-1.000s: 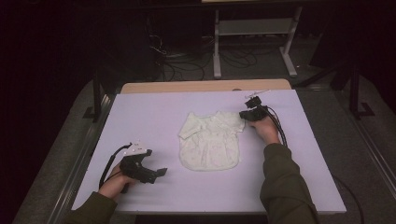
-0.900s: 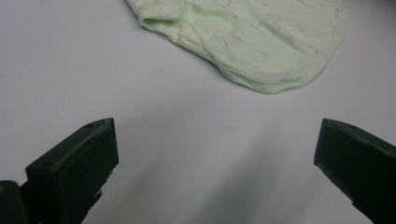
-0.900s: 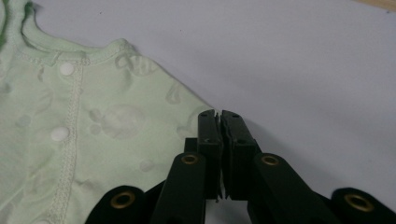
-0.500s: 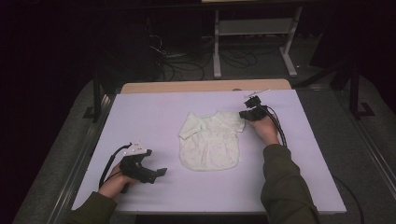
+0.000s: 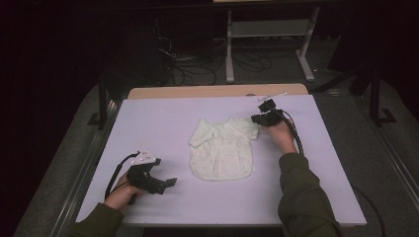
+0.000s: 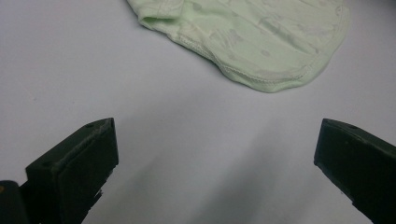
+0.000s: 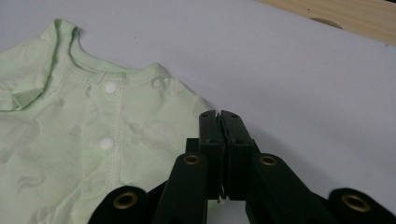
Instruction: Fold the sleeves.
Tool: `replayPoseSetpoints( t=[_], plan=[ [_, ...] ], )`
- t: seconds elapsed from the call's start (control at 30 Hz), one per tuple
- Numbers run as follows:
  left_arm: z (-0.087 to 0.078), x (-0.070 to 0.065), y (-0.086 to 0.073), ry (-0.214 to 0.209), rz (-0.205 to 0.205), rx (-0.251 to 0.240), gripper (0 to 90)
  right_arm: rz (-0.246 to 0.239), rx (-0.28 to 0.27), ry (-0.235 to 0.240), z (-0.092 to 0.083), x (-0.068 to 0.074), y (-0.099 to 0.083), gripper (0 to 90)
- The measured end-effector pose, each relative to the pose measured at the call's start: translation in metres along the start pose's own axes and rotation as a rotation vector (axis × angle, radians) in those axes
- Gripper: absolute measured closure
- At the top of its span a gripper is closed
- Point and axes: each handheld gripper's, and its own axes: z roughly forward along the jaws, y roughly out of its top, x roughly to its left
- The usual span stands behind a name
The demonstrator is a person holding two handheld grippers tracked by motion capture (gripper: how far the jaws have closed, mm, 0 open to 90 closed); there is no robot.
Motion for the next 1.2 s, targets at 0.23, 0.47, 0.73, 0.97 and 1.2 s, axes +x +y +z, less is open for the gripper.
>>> replayPoseSetpoints(
  t=[0.23, 0.47, 0.73, 0.97, 1.2],
  plan=[
    [0.0, 0.0, 0.0, -0.002, 0.001, 0.003, 0.0, -0.02, -0.003, 0.015, -0.001, 0.007, 0.002, 87.0],
    [0.0, 0.0, 0.0, -0.006, 0.001, 0.004, 0.0, -0.041, -0.012, 0.032, -0.001, 0.015, 0.006, 87.0],
    [0.001, 0.0, 0.0, -0.006, 0.002, 0.005, 0.0, -0.056, -0.006, 0.043, 0.001, 0.021, 0.007, 87.0],
    [0.001, -0.001, 0.0, -0.007, 0.006, 0.005, 0.0, -0.065, -0.005, 0.056, 0.006, 0.027, 0.008, 87.0],
    [0.001, -0.001, 0.0, -0.007, 0.007, 0.005, 0.0, -0.084, 0.0, 0.062, 0.009, 0.033, 0.01, 87.0]
  ],
)
